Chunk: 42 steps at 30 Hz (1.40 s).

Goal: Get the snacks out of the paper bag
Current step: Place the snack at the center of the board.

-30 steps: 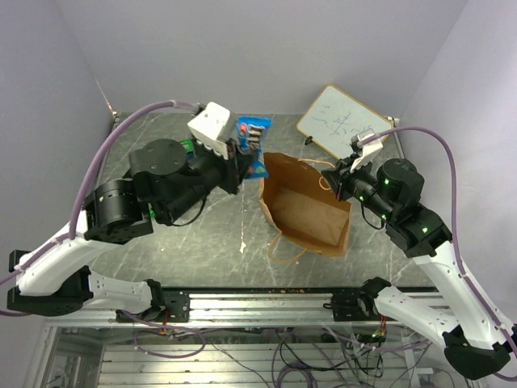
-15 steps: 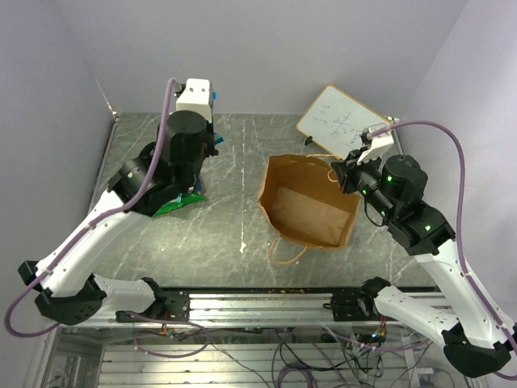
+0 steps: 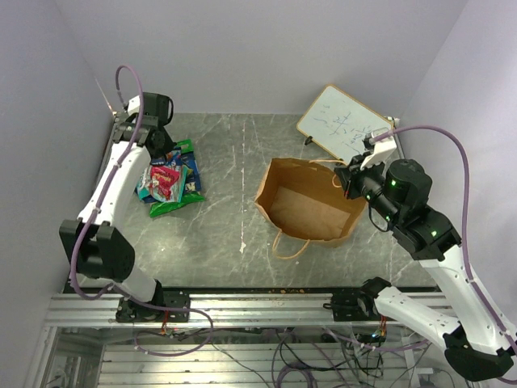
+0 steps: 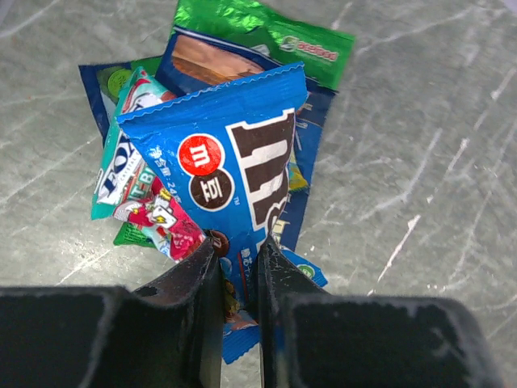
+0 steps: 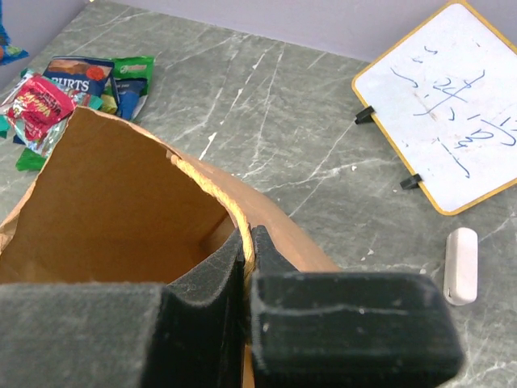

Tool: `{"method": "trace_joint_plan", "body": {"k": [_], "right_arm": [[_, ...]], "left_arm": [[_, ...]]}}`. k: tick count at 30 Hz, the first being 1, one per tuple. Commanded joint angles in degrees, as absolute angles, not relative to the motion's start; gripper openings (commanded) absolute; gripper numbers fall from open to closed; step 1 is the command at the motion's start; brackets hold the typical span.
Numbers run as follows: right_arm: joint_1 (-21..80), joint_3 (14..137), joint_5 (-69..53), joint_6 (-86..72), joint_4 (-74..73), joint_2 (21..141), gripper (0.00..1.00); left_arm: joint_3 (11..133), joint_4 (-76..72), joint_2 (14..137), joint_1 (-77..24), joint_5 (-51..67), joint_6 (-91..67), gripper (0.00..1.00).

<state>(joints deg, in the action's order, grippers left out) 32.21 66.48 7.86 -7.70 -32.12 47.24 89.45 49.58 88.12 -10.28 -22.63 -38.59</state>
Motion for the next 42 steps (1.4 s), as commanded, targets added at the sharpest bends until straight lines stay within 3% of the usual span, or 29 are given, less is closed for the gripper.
{"method": "trace_joint_plan", "body": {"k": [1,12,22,25,31,35,42], "right_arm": [[32.34,66.73,6.94,-6.30,-33.12,45.66,0.00],[32.34,69.69,4.33,-4.53,-34.46,46.53,0.00],[32.35,70.29,6.66,-4.42,-36.08,44.21,0.00],[32.34,70.48,6.83,-4.44,-36.13,44.14,0.00],[32.34,70.51,6.27,-5.54,-35.18,44.84,0.00],[32.34,70.27,6.30,-6.82,-33.78,44.94,0.00],[32.34,73.86,9.19,-13.92,-33.50,48.01,0.00]], "left_arm": [[90.67,48.72,91.60,-7.77,-19.29,-43.89,0.07],[104.44,53.54,107.68,-5.98,-26.30,-57.75,0.07],[99.70,52.10,111.39,-0.88,-18.84,-64.31,0.07],[99.80,52.07,111.28,-0.88,-18.56,-63.48,0.18],[100.33,52.23,107.53,-0.88,-16.63,-61.70,0.54],[98.18,51.24,102.51,-0.88,-15.05,-61.64,0.91],[94.35,48.82,93.11,-7.05,-13.45,-60.85,0.97]]}}
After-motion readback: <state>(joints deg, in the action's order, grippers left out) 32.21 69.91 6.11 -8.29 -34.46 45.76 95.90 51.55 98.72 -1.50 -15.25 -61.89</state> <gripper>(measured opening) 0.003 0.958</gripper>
